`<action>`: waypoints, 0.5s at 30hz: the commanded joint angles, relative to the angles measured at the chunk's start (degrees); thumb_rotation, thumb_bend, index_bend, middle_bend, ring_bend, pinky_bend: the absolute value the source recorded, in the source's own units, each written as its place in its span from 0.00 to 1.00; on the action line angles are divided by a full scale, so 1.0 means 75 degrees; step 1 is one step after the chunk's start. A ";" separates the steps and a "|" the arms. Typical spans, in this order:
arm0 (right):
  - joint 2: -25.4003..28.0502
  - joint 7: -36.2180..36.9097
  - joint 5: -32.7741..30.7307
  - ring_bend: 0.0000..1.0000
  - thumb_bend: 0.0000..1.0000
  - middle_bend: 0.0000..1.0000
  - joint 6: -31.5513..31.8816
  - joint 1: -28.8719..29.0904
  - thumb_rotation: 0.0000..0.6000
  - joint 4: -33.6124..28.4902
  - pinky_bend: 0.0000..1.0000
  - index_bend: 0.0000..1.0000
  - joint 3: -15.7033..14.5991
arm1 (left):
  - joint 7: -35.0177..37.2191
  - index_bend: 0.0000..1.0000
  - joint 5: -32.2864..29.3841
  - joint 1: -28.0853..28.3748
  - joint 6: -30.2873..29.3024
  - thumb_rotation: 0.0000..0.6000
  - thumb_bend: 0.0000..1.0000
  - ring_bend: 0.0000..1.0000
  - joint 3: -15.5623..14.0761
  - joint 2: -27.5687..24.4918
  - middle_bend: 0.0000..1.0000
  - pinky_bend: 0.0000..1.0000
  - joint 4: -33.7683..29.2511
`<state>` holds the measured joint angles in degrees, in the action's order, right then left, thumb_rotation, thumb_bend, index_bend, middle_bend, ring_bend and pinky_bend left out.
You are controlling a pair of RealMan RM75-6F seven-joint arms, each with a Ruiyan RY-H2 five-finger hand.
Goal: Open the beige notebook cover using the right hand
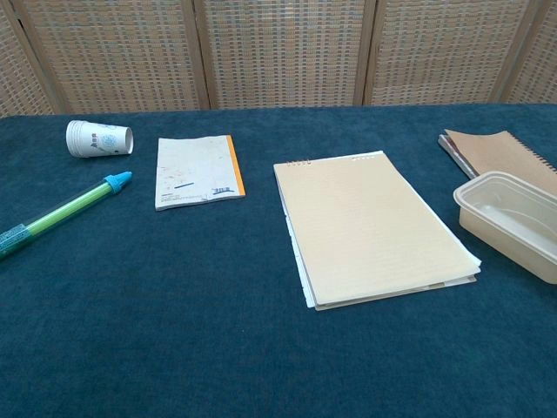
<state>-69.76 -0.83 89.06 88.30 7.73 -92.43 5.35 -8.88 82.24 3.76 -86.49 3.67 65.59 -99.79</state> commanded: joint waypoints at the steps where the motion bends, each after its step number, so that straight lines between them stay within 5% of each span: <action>1: -0.0022 -0.0007 0.0026 0.00 0.17 0.00 -0.0005 0.0002 1.00 0.0009 0.05 0.08 -0.0014 | 0.0022 0.00 -0.0012 0.0004 0.0019 1.00 0.19 0.00 -0.0001 -0.0014 0.00 0.04 -0.0005; 15: -0.0061 0.0128 0.0126 0.00 0.17 0.00 -0.0012 0.0015 1.00 0.0004 0.05 0.08 -0.0031 | -0.0025 0.00 0.0004 0.0012 0.0036 1.00 0.19 0.00 -0.0017 -0.0061 0.00 0.04 -0.0071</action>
<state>-70.23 0.13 90.02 88.22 7.84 -92.41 5.11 -9.07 82.27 3.85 -86.22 3.55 65.14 -100.32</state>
